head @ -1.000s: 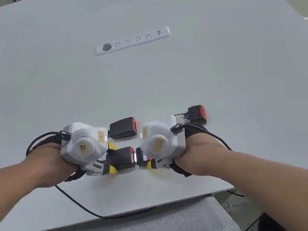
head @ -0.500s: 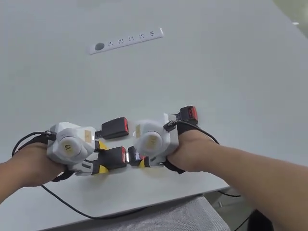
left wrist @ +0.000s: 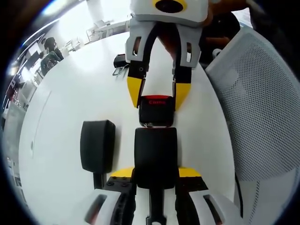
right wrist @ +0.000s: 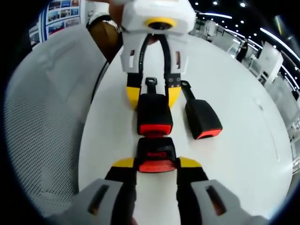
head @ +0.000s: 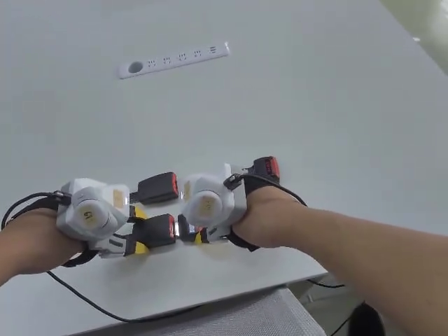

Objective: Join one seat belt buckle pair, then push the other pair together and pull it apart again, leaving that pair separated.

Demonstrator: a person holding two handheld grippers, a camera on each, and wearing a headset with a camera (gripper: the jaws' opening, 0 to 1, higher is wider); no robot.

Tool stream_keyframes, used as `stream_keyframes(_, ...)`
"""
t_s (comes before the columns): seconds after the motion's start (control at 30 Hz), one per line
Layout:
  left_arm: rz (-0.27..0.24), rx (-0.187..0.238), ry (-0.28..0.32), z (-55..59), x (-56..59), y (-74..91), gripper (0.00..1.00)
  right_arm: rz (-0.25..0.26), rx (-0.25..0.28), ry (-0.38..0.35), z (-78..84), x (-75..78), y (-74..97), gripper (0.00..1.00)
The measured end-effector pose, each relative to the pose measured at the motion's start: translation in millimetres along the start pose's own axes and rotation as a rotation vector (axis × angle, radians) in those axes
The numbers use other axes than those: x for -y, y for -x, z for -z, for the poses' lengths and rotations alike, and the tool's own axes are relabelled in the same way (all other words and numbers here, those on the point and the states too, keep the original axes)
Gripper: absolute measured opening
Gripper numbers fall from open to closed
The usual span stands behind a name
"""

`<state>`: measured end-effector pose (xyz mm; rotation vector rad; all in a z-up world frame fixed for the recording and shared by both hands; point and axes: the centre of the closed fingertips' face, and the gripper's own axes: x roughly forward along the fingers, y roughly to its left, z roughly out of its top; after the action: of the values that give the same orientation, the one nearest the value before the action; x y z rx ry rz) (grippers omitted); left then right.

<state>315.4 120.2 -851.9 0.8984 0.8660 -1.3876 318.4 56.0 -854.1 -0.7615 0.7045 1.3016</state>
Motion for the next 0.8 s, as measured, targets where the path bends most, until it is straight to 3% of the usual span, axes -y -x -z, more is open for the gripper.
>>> stream_keyframes(0.27, 0.0, -0.019, 0.0, -1.0, -0.7, 0.3, 0.33, -0.009, -0.005, -0.002, -0.1, 0.2, 0.8, 0.32)
stream_keyframes(0.47, -0.006, 0.006, 0.001, 2.4, -2.6, 3.3, 0.33, -0.021, -0.005, 0.008, -1.7, 2.8, 3.5, 0.33)
stream_keyframes(0.53, -0.014, 0.016, 0.003, -1.5, -3.8, 9.4, 0.32, -0.012, 0.022, -0.021, -7.0, 4.4, 9.1, 0.35)
stream_keyframes(0.67, -0.042, 0.075, 0.02, -19.7, -7.0, 27.0, 0.33, 0.016, 0.077, -0.05, -14.4, 13.5, 29.7, 0.36)
stream_keyframes(0.8, -0.066, 0.146, 0.048, -40.9, -19.4, 40.3, 0.36, 0.078, 0.095, -0.077, 0.0, 33.6, 53.9, 0.37)
